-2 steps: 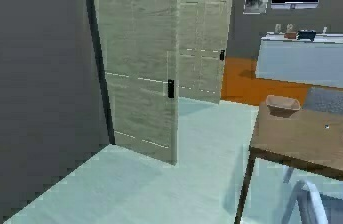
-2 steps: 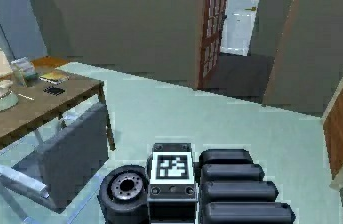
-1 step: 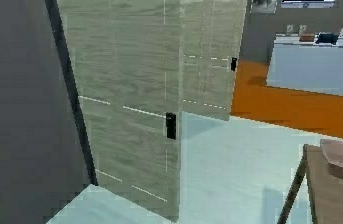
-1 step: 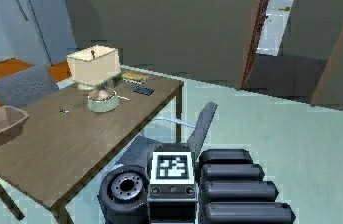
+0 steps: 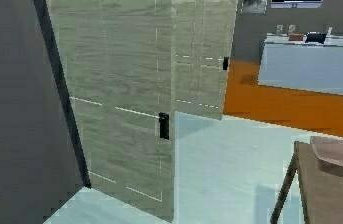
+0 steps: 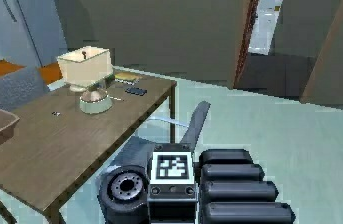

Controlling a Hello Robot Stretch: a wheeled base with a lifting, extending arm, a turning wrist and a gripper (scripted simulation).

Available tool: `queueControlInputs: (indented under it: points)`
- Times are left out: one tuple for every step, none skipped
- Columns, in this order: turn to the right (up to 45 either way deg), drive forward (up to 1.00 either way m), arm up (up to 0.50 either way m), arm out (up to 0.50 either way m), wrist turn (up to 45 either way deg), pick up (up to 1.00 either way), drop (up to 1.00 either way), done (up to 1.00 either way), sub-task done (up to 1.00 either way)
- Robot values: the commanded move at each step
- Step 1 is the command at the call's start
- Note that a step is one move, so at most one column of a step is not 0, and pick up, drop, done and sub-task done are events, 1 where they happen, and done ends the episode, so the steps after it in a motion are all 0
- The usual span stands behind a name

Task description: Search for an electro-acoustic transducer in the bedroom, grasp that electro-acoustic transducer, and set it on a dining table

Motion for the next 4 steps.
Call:
queueControlInputs:
  points:
    - [3.0,0.0,0.0,0.0,0.0,0.0,0.0,0.0,0.0]
    - [45.0,0.0,0.0,0.0,0.0,0.0,0.0,0.0,0.0]
    - [30.0,0.0,0.0,0.0,0.0,0.0,0.0,0.0,0.0]
    - [0.0,0.25,0.0,0.0,0.0,0.0,0.0,0.0,0.0]
